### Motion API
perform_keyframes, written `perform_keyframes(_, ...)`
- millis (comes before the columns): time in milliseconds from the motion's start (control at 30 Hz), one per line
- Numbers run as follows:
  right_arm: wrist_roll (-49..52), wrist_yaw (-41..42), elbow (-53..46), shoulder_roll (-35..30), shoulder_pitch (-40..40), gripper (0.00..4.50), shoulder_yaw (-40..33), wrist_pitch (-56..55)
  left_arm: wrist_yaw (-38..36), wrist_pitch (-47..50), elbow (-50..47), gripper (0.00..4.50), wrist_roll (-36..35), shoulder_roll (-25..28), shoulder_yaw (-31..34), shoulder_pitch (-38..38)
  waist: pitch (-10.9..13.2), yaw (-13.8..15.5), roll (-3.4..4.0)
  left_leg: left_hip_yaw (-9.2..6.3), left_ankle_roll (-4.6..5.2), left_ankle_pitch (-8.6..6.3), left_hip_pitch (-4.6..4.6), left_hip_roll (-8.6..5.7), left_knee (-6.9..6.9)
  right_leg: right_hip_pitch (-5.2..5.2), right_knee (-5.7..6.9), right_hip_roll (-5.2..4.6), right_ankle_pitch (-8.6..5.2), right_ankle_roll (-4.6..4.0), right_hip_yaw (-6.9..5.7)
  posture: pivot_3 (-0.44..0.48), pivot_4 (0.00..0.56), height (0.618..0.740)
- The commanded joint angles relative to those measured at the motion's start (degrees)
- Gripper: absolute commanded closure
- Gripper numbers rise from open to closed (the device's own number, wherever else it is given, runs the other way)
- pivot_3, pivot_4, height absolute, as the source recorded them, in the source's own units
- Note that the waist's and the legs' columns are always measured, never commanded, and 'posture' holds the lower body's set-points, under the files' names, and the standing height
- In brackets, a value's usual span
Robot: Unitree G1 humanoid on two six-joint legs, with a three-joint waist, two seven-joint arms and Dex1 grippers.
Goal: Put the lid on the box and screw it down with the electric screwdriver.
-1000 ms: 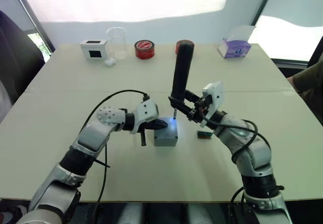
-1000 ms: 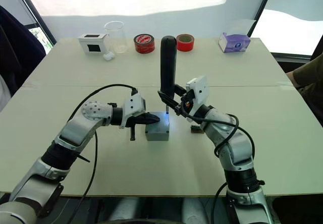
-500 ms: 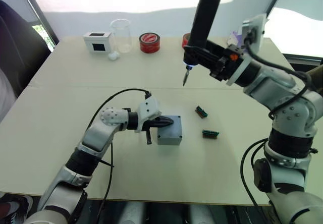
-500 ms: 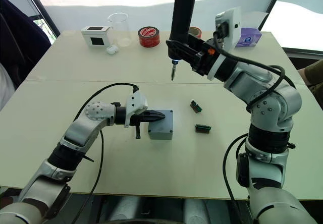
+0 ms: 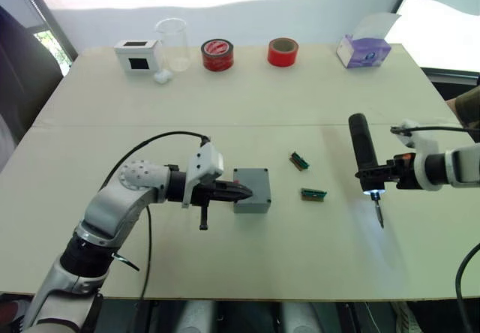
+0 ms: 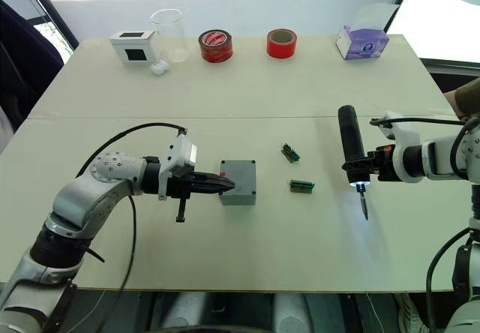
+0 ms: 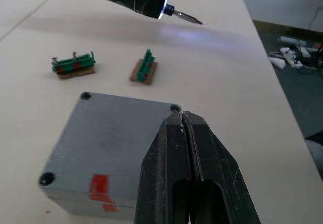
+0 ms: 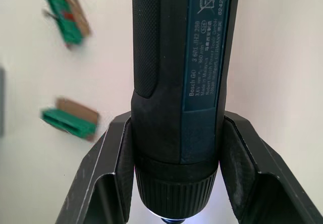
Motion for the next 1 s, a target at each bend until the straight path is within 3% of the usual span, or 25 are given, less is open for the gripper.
perform_keyframes(33, -3.72, 2.42, 1.98, -2.90, 0.49, 2.74, 1.93, -0.52, 0.69, -0.63, -2.95, 4.50, 0.38, 0.75, -0.75, 0.84, 0.00, -0.06, -0.02, -0.03, 0.04, -0.02, 0.03, 0.02, 0.04, 0.03, 0.07, 0.03, 0.00, 0.00, -0.02, 0.000, 0.150, 0.740)
perform_keyframes(467, -14.50, 11.70, 7.67, -6.06, 3.04, 2.74, 10.58, -9.03, 2.26, -0.44, -3.92, 4.50, 0.48, 1.40, -1.33, 2.08, -0.01, 0.40, -0.05, -0.06, 0.00, 0.01, 0.09, 0.00, 0.45, 0.30, 0.10, 0.08, 0.11, 0.21, -0.04, 0.000, 0.150, 0.740)
perform_keyframes(533, -15.16, 11.92, 7.36, -5.45, 3.91, 1.72, 10.69, -8.99, 2.27, -0.76, -3.45, 4.50, 0.85, 1.25, -1.66, 1.99, -0.02, 0.76, -0.06, -0.06, 0.04, -0.02, 0.09, 0.00, 0.67, 0.38, 0.11, 0.09, 0.14, 0.27, -0.04, 0.000, 0.150, 0.740)
perform_keyframes(567, -15.63, 11.82, 7.18, -5.07, 4.20, 1.62, 10.68, -9.12, 2.30, -0.92, -3.21, 4.50, 1.09, 1.19, -1.79, 1.86, -0.03, 0.96, -0.08, -0.07, 0.05, -0.03, 0.09, 0.01, 0.75, 0.41, 0.12, 0.10, 0.15, 0.29, -0.04, 0.000, 0.150, 0.740)
perform_keyframes(733, -17.19, 12.79, 6.00, -4.47, 4.05, 0.06, 11.08, -9.60, 2.42, -1.13, -2.60, 4.50, 1.45, 1.37, -1.58, 1.44, -0.09, 1.33, -0.21, -0.11, 0.13, -0.07, 0.09, -0.04, 0.98, 0.57, 0.10, 0.08, 0.29, 0.44, -0.02, 0.000, 0.150, 0.740)
perform_keyframes(1000, -20.15, 11.89, 5.75, -2.36, 1.04, 0.02, 8.72, -11.49, 3.57, -1.35, -0.69, 4.50, 1.63, 2.17, 0.09, 1.38, -0.09, 1.09, -0.22, -0.10, 0.01, 0.00, 0.09, -0.04, 0.99, 0.52, 0.13, 0.08, 0.32, 0.44, 0.00, 0.000, 0.150, 0.740)
